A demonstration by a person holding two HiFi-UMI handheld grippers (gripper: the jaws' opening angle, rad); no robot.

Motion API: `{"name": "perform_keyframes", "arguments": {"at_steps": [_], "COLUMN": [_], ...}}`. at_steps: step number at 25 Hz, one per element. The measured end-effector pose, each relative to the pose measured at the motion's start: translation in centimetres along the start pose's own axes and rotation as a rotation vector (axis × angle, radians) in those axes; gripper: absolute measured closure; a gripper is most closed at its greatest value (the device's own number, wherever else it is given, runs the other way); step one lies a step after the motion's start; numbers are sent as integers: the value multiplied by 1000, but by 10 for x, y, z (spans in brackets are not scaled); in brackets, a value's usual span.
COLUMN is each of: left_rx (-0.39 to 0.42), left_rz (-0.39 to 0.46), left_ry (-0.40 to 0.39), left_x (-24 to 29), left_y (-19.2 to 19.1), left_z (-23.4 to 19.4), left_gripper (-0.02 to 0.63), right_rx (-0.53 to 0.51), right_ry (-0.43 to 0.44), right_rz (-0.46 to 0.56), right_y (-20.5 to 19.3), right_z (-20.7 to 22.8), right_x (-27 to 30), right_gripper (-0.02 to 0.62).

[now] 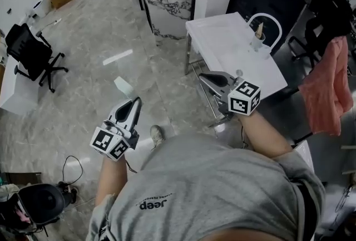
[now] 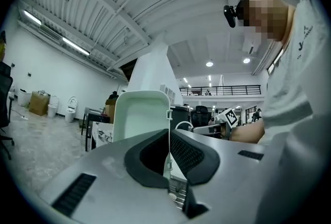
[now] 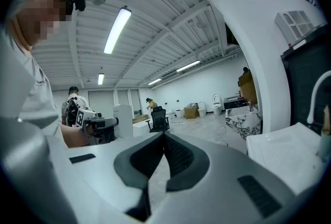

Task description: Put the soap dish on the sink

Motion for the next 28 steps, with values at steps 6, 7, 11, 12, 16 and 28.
{"name": "perform_keyframes", "arguments": {"at_steps": [6,7,11,12,16,28], "left_rx": [16,20,29,26,16,34], "left_rz": [-29,-40,-70,-73,-81,-78], "left_ry": [-79,-91,-126,-132,-147,-122], "left_x": [23,27,44,47,55,72], "left_y": [45,51,75,81,99,115], "left_z": [-113,-131,-197,-211,-255,-313], "left_gripper": [589,589,589,589,589,589], "right_rx": [3,5,15,15,11,13], "right_ry": [-30,-33,-44,-46,-47,-21], "right_rz": [1,6,24,22,5,-24], "right_y": [24,28,39,43,53,56], "right_z": [28,34,57,61,73,114], "right_x": [106,124,191,206,251,307], "right_gripper": [537,537,537,537,537,537]}}
Point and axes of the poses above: the fingertips, and each gripper's own axes: x forward along the fingers, z to its right, y out of its top, the point moved 10 cm from there along -x, backward along the fingers, and after that the axes turned 12 degrees about -x, right-handed, at the moved point
